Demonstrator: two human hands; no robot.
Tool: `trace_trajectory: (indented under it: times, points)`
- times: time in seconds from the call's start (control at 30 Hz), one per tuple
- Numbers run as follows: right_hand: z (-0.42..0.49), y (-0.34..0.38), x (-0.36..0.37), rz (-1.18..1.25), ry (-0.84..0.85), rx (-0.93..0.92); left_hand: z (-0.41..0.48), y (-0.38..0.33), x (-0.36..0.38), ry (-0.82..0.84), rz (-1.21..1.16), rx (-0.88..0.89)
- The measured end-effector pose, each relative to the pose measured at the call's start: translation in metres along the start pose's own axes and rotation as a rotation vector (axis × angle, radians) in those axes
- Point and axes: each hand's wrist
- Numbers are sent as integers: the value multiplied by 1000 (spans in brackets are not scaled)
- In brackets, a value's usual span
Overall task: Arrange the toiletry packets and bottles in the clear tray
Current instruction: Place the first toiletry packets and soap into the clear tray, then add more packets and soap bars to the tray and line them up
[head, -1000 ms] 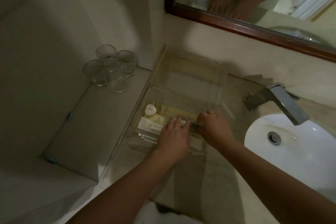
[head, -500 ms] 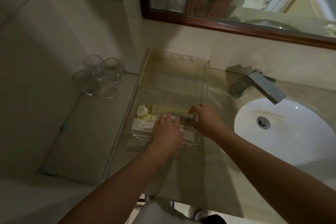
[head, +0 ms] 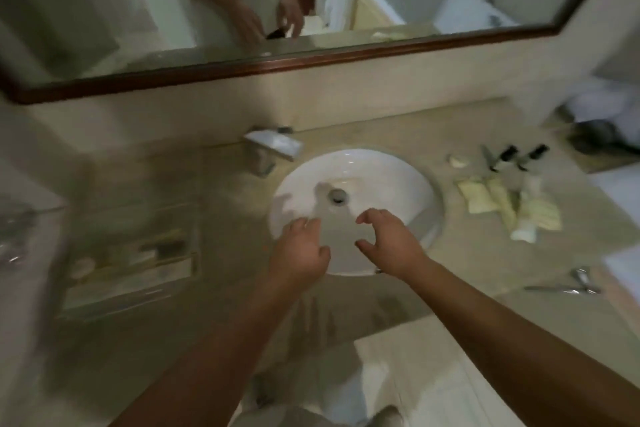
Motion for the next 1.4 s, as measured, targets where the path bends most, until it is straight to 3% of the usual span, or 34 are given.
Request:
trace_trajectory:
  times: [0.17, 0.37, 0.7, 0.9, 1.07, 1.27, 1.4]
  points:
    - [-68, -130, -59, 58, -99, 179, 26, -122, 46, 19, 43, 126]
    - [-93, -222, -100, 113, -138, 280, 67, -228, 84, 135, 32, 229]
    - [-42, -320, -152, 139, -104, 360, 191, -290, 115, 237, -18, 169]
    - [-3, -349, -180, 133, -87, 333, 240, -316, 127, 135, 29, 280]
    - [23, -361, -188, 161, -29, 234, 257, -346, 141, 187, 48, 30]
    - [44, -380, -202, 117, -4, 86, 270, -378, 164, 8, 56, -268]
    - [55, -395, -212, 113, 67, 20, 276, -393, 172, 30, 73, -414]
Point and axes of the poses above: each hand's wrist, its own z-axis towards the middle knuckle, its own x-axis out of the palm, y = z × x, and after that the axes turned 13 degrees about y, right-handed
